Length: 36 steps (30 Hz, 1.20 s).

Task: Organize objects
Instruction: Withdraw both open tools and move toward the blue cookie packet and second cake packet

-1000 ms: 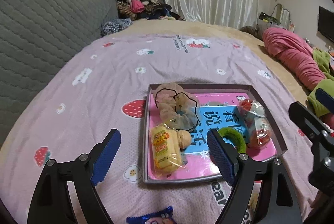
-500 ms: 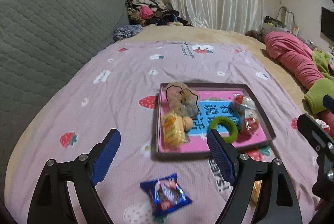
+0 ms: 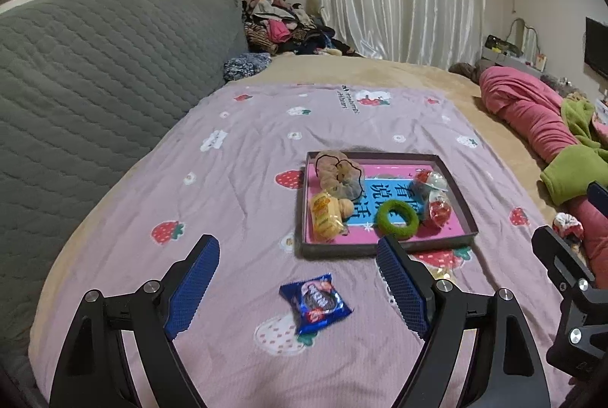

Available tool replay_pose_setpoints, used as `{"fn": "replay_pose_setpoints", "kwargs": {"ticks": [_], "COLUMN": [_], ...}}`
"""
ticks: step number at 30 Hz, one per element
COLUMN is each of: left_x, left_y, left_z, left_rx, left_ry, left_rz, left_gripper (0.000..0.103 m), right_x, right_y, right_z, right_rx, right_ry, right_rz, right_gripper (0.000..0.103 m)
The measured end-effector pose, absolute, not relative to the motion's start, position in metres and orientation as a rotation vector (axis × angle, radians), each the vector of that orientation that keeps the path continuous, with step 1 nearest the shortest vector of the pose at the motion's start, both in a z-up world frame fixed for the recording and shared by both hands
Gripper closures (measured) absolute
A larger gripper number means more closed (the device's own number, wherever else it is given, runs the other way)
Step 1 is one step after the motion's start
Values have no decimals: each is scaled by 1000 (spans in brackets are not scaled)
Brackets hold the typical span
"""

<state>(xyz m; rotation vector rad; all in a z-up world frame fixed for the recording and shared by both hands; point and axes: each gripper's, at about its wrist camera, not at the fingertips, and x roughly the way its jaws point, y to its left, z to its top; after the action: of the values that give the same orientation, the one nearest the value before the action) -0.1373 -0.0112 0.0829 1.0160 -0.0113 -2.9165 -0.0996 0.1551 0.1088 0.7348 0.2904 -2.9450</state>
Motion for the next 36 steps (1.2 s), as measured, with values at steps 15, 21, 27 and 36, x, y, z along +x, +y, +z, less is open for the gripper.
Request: {"fn": "replay_pose_setpoints", "kwargs": {"ticks": [15,21,27,36], "left_x": [-118,-138,-160,-181], "left_y": [-9,-10,-7,2], "left_z": [51,11,-30,-57], "left_rx": [1166,1276,1380,1443], "left_ry": [-41,-39,-43,-43], "left_rz": [-2874,-2825,-2775,-2749], "left_gripper": [17,17,17,17], "right_x": [-80,-99,-120,-140], "right_y": [160,159,158,163], "right_z": [94,58,16,-17], "right_rx": [842,971,1105,1194], "right_ry": [286,295,306,277], "right_rz": [-2917,-2871,-2817,-2778], "right_gripper": [3,3,3,3]}}
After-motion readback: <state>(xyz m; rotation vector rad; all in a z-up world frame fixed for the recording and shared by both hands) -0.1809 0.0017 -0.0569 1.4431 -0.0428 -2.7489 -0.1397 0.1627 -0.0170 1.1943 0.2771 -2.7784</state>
